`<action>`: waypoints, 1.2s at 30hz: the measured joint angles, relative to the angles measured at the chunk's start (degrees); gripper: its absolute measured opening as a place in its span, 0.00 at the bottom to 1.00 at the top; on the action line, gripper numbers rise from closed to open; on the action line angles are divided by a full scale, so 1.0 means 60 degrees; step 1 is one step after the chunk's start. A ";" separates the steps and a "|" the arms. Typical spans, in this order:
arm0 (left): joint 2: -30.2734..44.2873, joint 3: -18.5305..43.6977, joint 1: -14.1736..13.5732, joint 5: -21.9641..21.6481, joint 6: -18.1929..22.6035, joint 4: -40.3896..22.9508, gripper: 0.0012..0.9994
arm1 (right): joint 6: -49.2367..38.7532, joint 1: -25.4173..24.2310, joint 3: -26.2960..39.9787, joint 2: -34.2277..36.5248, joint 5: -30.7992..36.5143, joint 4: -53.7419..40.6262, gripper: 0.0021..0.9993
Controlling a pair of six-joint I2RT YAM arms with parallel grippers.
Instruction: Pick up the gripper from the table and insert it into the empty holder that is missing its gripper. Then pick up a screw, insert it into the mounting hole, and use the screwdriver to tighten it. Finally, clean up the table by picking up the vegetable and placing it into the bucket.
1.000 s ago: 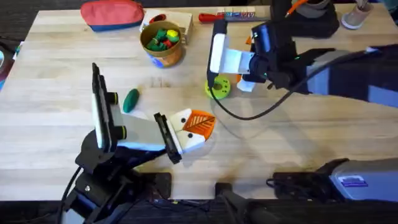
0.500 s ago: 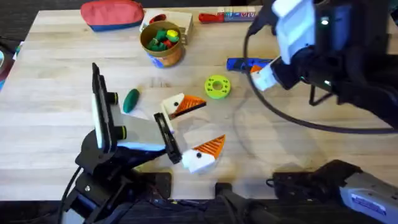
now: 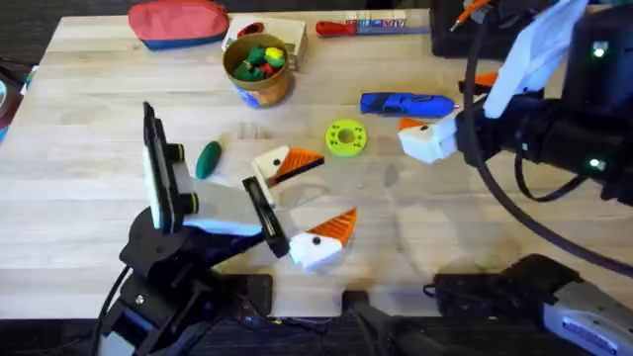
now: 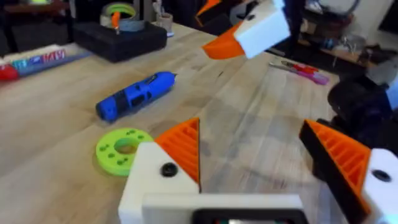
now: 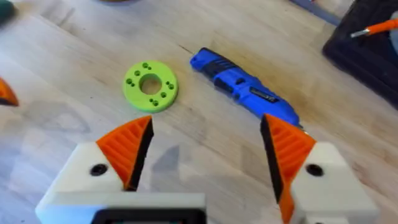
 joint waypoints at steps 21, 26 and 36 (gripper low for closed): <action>0.4561 0.6617 0.0000 -0.6120 -0.2270 -0.8114 0.99 | 0.0388 0.0002 -0.0004 0.0000 -0.1273 0.0559 0.99; 0.6758 0.7435 0.0000 -0.6731 -0.2216 -0.8103 0.99 | 0.0421 0.0002 -0.0004 0.0000 -0.1517 0.0556 0.99; 0.8744 0.7486 0.0527 -0.8295 -0.1347 -0.7911 0.99 | 0.0424 0.0002 -0.0003 0.0000 -0.1648 0.0552 0.99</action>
